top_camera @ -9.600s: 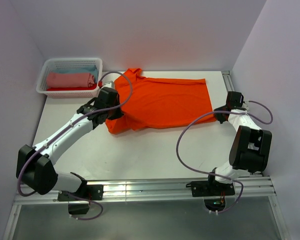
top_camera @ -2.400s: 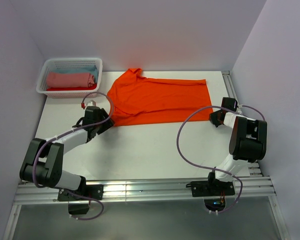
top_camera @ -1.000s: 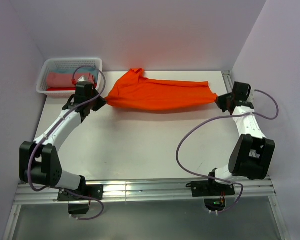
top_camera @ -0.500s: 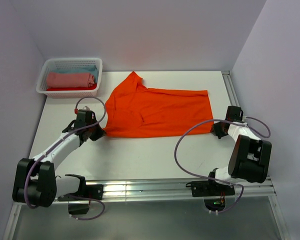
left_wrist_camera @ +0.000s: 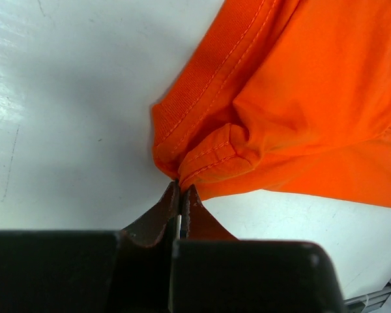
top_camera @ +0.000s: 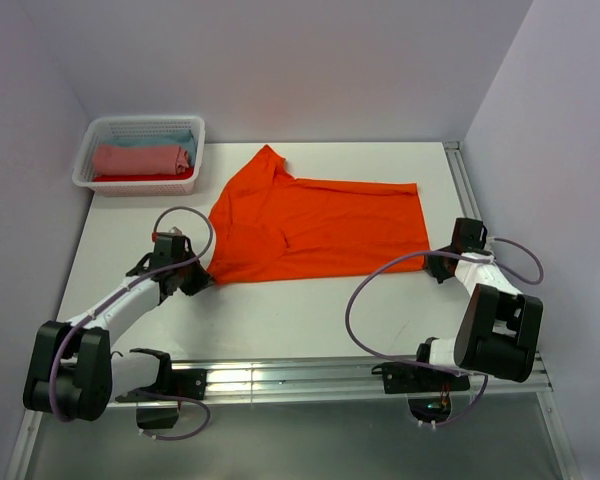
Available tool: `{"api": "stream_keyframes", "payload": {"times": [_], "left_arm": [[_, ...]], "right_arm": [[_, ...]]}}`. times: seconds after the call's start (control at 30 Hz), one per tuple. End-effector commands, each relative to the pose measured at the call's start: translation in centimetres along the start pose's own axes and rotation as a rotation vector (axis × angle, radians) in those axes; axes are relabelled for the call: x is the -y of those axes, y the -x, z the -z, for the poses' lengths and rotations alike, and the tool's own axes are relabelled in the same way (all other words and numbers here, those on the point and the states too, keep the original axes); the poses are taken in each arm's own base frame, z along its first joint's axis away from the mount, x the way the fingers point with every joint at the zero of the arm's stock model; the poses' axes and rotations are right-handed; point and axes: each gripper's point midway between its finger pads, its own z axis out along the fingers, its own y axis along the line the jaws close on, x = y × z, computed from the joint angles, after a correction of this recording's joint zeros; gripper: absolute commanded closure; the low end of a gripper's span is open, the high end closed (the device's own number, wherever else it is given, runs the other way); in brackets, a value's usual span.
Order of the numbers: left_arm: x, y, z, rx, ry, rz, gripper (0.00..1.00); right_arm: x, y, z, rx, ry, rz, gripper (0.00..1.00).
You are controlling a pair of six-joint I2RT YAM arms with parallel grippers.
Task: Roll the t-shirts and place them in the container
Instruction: Fold the tshirt
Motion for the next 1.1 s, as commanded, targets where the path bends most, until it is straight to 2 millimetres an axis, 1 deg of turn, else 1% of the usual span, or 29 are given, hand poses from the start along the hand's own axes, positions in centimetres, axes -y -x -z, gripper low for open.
{"api": "stream_keyframes", "payload": {"times": [0.0, 0.07, 0.13, 0.27, 0.33, 0.43, 0.53, 0.57, 0.77, 0.87, 0.9, 0.93, 0.97, 1.0, 1.03, 1.07], "left_arm": [[0.4, -0.1, -0.1, -0.002, -0.031, 0.018, 1.00], [0.1, -0.3, 0.0, 0.002, -0.024, 0.028, 1.00], [0.0, -0.3, 0.2, 0.011, -0.027, 0.033, 1.00], [-0.3, -0.1, 0.6, 0.041, -0.017, 0.052, 1.00], [-0.4, 0.0, 0.7, 0.049, -0.012, 0.057, 1.00], [-0.4, -0.4, 0.6, 0.032, -0.021, 0.058, 1.00], [-0.2, -0.6, 0.7, 0.030, -0.043, 0.064, 1.00], [-0.4, -0.8, 0.7, 0.028, -0.039, 0.072, 1.00], [-0.5, -0.7, 1.4, 0.051, -0.036, 0.090, 1.00], [0.0, -0.6, 1.9, 0.050, -0.060, 0.078, 1.00], [0.2, -0.3, 2.4, 0.074, -0.073, 0.077, 1.00], [0.2, -0.4, 2.6, 0.082, -0.081, 0.092, 1.00], [0.2, -0.4, 2.9, 0.093, -0.093, 0.100, 1.00], [0.8, -0.1, 3.7, 0.121, -0.135, 0.104, 1.00], [0.7, -0.5, 3.8, 0.114, -0.148, 0.116, 1.00], [1.1, -0.5, 4.2, 0.119, -0.169, 0.119, 1.00]], "right_arm": [[1.0, 0.1, 0.0, 0.013, -0.017, 0.011, 1.00], [1.3, -0.4, -0.2, 0.002, -0.017, 0.012, 1.00], [1.2, -0.5, -0.1, 0.002, 0.000, 0.015, 1.00], [1.8, -1.1, 0.2, -0.001, 0.013, 0.016, 1.00], [1.5, -1.3, 0.6, 0.001, 0.046, 0.015, 1.00], [2.1, -1.8, 0.6, -0.007, 0.045, 0.003, 1.00], [2.5, -1.8, 0.8, 0.002, 0.032, 0.003, 1.00], [2.7, -1.7, 0.9, 0.008, 0.024, 0.007, 1.00], [3.4, -1.4, 1.1, 0.021, 0.002, 0.016, 1.00], [4.5, -1.4, 1.2, 0.025, -0.040, -0.004, 1.00], [4.4, -0.9, 1.4, 0.041, -0.018, -0.023, 1.00], [4.9, -1.2, 1.3, 0.037, -0.013, -0.030, 1.00], [4.8, -1.1, 1.4, 0.044, 0.005, -0.040, 1.00], [4.8, -1.0, 1.7, 0.054, 0.019, -0.046, 1.00], [5.0, -1.0, 1.9, 0.055, 0.020, -0.052, 1.00], [5.1, -1.1, 2.1, 0.056, 0.020, -0.058, 1.00]]}}
